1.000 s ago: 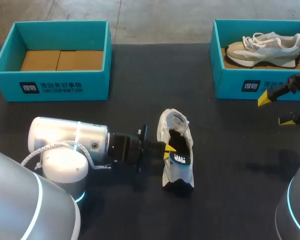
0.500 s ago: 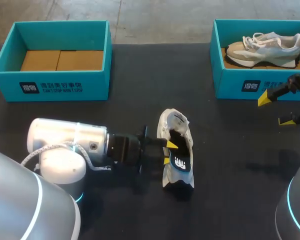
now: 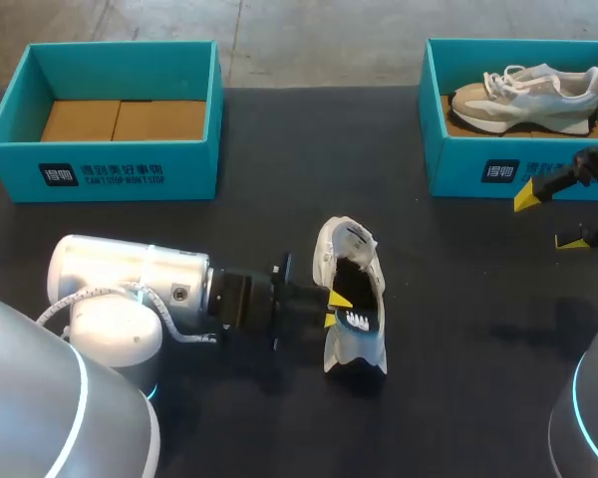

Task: Take the shoe out of the shoebox, open the shoe tongue, remove and reinsert the insole, then place the shoe into the shoebox

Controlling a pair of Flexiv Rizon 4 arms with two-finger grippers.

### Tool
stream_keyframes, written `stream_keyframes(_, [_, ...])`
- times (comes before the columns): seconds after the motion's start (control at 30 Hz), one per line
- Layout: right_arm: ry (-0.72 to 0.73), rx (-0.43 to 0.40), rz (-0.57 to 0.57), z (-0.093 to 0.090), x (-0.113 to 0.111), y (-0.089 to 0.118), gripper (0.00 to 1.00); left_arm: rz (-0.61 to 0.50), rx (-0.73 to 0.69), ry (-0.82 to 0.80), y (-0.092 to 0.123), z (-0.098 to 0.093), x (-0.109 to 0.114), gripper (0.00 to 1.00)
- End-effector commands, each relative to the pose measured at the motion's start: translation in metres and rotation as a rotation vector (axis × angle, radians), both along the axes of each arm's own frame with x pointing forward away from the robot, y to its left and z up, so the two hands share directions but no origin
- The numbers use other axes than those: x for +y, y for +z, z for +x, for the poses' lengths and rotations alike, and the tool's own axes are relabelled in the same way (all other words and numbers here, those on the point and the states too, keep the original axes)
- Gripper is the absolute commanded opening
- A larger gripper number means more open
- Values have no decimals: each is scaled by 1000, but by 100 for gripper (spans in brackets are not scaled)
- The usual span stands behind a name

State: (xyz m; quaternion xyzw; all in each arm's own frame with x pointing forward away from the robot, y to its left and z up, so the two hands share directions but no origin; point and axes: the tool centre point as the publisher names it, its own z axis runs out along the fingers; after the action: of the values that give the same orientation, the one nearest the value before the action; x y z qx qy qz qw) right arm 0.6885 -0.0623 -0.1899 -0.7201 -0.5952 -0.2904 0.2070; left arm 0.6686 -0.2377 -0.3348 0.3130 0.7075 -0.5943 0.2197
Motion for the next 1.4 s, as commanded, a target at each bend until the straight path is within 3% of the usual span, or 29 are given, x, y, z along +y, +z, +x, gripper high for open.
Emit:
stream_keyframes(0.03, [-2,2,-4,0,1,0,100,-1,-1,0,0,-2,3,0])
stream_keyframes(0.27, [-2,2,-4,0,1,0,100,-13,-55,-23,-8,-1,-1,0])
stream_keyframes(0.83, [-2,2,-4,0,1,0,100,24,-161,24,-27,28,-14,0])
stream_keyframes(1.1, [-2,2,-4,0,1,0,100,30,-144,19,-27,26,-14,0])
stream_keyframes(1.13, [-2,2,-4,0,1,0,100,28,-138,17,-27,25,-13,6])
stream_keyframes(1.2, [-2,2,-4,0,1,0,100,24,-131,15,-24,22,-12,29])
stream_keyframes(1.23, [-2,2,-4,0,1,0,100,24,-130,14,-22,20,-11,35])
stream_keyframes(1.4, [-2,2,-4,0,1,0,100,6,-117,12,-12,13,-7,37])
